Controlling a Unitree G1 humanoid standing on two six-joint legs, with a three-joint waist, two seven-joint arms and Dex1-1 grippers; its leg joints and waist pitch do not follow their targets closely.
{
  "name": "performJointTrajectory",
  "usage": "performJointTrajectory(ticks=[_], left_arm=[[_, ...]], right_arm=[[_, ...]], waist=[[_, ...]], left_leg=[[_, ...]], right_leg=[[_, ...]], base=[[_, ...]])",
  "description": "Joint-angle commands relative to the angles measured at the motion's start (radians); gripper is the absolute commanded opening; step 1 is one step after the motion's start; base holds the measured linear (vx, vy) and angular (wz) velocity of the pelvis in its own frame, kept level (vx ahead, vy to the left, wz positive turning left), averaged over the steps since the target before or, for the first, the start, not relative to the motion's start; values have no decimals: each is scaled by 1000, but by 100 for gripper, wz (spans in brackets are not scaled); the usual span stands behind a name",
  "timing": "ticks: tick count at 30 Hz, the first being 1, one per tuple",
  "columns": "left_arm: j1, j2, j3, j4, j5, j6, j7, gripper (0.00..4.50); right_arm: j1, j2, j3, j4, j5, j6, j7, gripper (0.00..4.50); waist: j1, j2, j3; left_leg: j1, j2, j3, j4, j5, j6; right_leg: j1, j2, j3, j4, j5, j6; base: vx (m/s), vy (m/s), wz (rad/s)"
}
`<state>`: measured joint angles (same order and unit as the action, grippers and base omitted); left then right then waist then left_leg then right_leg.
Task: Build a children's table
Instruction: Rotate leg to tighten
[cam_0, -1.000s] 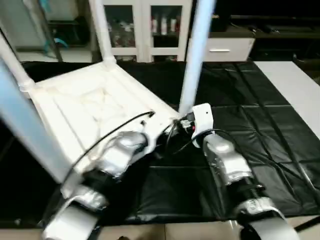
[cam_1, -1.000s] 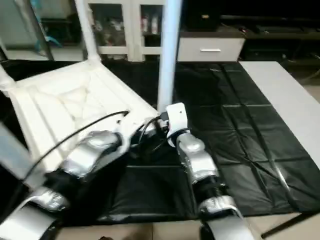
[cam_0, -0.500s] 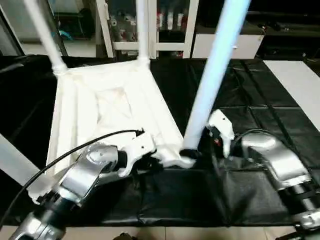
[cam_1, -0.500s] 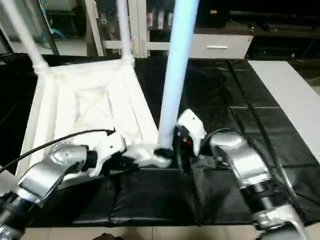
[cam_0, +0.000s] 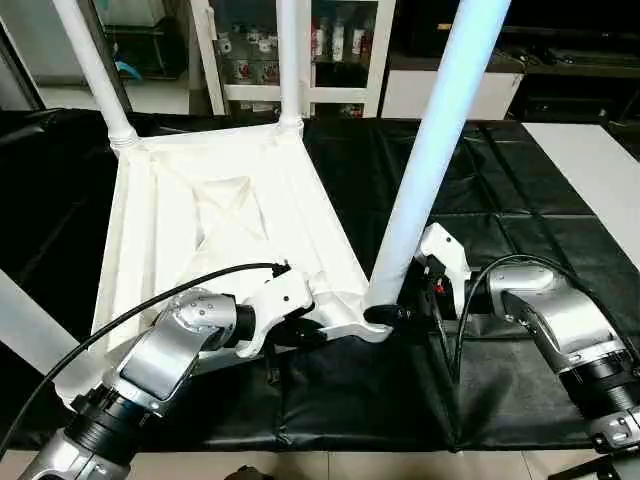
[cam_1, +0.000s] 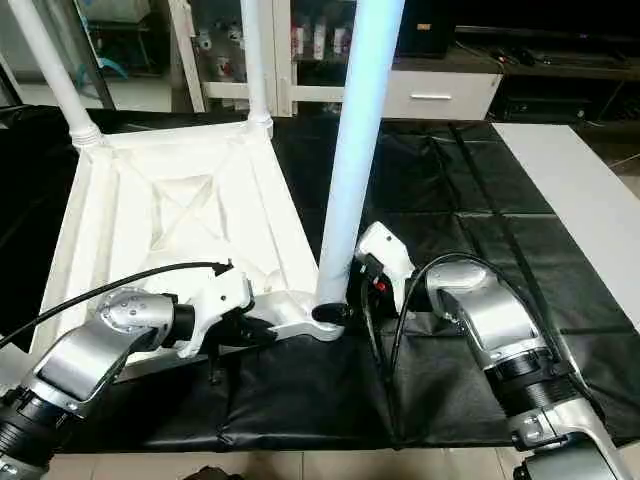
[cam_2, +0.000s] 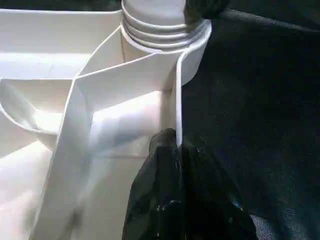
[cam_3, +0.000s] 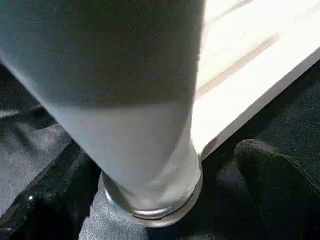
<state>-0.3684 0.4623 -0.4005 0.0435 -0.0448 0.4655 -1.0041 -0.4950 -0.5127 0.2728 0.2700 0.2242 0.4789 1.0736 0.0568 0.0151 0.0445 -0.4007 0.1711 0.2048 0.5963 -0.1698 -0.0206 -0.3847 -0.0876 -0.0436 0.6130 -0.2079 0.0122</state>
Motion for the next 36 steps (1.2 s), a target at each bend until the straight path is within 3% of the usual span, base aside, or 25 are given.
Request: performJointTrajectory(ticks=[1,4,8,14,15,18,19,20,26,29,34,36], left_arm=[[-20,-2,-24,-6,2,5,-17,0],[-16,-3,-25,-6,2,4,-15,0],[-17,-3,-22,1,4,1,-12,0],[-13,4,-18,-9,5,4,-11,0],[-13,4,-18,-9,5,4,-11,0],[-11,6,-13,-1,5,-3,-8,0],[-10,5,-12,4,7,-6,-6,0],[-11,5,-11,6,7,-5,-4,0],[-16,2,-10,2,3,4,-4,0],[1,2,-12,-14,-4,11,-5,0],[4,-2,-12,-11,-13,19,-9,0],[-5,-11,-14,-4,-11,28,-4,0]], right_arm=[[1,-6,10,-16,-1,7,24,445],[10,-10,19,-25,4,3,41,445],[8,-10,28,-16,-6,-8,47,445],[-3,2,32,13,-25,-10,44,399],[-3,2,32,13,-25,-10,44,373],[-9,9,37,26,-31,-12,43,364],[-13,13,39,35,-34,-14,42,356],[-18,17,39,43,-36,-13,40,331],[-26,27,30,38,-25,-2,45,288],[-16,38,25,42,-24,-8,44,279],[-3,45,18,37,-12,-2,49,275],[2,54,6,37,-3,5,36,274]], waist=[[-2,-10,-62],[-1,-15,-62],[-1,-11,-62],[1,-17,-62],[1,-15,-62],[0,-18,-62],[0,-14,-61],[-2,-16,-61],[-2,-20,-58],[-2,-22,-58],[-4,-13,-59],[-5,-16,-59]], left_leg=[[37,62,-28,-69,-187,30],[35,62,-28,-68,-174,40],[36,63,-29,-68,-173,40],[35,62,-28,-66,-174,38],[35,63,-28,-66,-168,40],[35,62,-28,-66,-166,39],[36,62,-28,-66,-173,37],[36,62,-28,-66,-179,35],[37,63,-30,-69,-218,13],[37,62,-30,-69,-215,12],[38,62,-30,-68,-216,9],[38,62,-29,-68,-218,9]], right_leg=[[28,-57,38,-62,-83,-254],[30,-58,38,-61,-78,-258],[29,-57,37,-60,-81,-258],[30,-58,37,-60,-99,-256],[29,-58,37,-60,-93,-256],[29,-58,37,-59,-89,-257],[27,-58,37,-59,-94,-258],[28,-57,37,-60,-97,-259],[25,-58,39,-63,-151,-245],[25,-58,39,-62,-139,-245],[25,-57,39,-61,-121,-252],[26,-56,39,-61,-115,-255]], base=[[0,0,0],[0,0,0],[0,0,0],[0,0,0],[0,0,0],[0,0,0],[0,0,0],[0,0,0],[0,0,0],[0,0,0],[0,0,0],[0,0,0]])
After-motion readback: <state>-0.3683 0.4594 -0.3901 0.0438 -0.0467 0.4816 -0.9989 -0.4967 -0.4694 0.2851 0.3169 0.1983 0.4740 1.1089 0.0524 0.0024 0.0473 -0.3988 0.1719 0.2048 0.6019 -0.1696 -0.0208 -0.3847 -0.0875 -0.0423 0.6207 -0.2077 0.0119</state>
